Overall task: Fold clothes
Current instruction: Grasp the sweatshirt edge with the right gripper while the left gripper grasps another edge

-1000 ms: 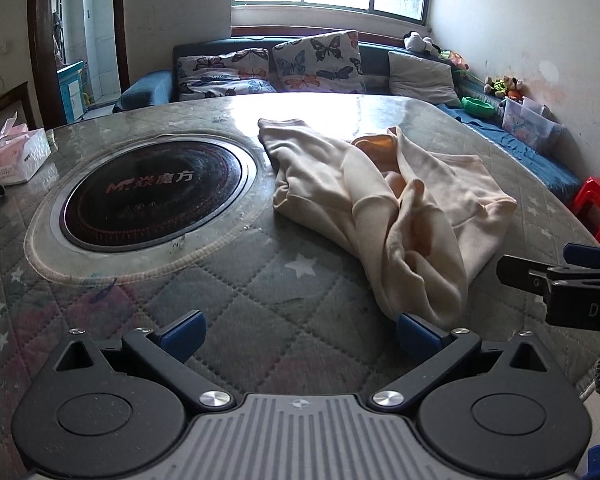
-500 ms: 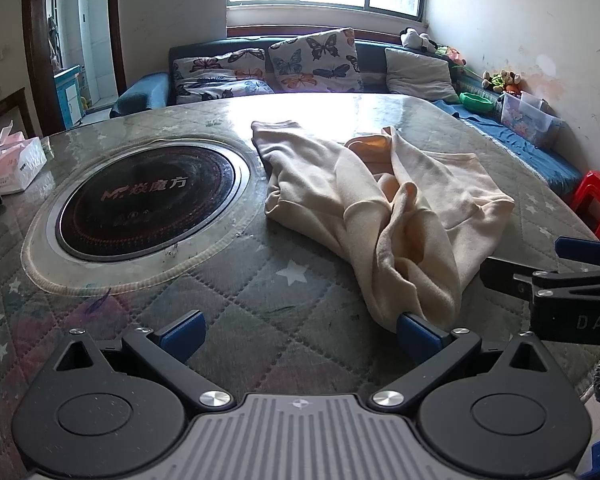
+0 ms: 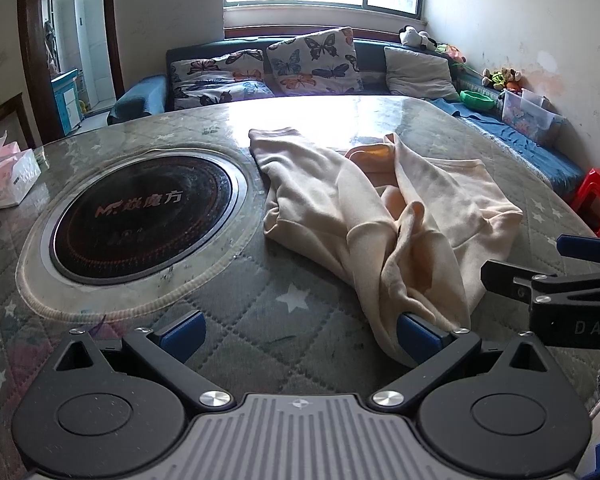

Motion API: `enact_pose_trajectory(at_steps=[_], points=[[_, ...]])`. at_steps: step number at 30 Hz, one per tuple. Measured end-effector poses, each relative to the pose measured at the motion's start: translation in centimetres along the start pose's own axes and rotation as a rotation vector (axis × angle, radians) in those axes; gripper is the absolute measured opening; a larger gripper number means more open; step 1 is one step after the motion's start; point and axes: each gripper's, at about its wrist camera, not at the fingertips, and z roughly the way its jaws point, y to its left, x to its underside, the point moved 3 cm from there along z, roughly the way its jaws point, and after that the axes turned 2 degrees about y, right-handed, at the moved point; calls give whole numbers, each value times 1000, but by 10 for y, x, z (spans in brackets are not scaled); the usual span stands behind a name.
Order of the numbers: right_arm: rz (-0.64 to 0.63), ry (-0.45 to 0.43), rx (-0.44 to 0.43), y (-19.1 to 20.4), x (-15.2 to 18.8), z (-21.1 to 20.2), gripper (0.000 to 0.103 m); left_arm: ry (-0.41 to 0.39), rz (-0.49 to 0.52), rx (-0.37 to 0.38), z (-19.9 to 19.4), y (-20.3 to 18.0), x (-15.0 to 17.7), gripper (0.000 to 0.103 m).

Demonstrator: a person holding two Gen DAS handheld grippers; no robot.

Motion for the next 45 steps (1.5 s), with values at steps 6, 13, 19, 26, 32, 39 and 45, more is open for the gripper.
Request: enact_pose_trajectory(at_steps=[6, 13, 19, 26, 32, 39, 45], points=[[-5, 6, 1, -3, -7, 8, 103, 0, 8, -1, 6, 1, -12, 103], [-9, 6, 2, -6, -15, 14, 103, -5, 6, 1, 8, 4, -23, 103], [-17, 4, 2, -8, -26, 20, 103, -27, 13, 0, 6, 7, -37, 103], [-21, -1, 0, -13, -39, 29, 102, -51, 26, -12, 16, 6, -58, 103], [-17, 3, 2, -22, -57, 45, 98, -62, 45, -18, 33, 7, -76, 102], [-17, 17, -26, -31, -84, 76, 87, -52, 70, 18, 57, 1, -94, 88], [-4, 55, -69, -35, -108, 117, 74, -39, 96, 65, 78, -7, -109, 85]])
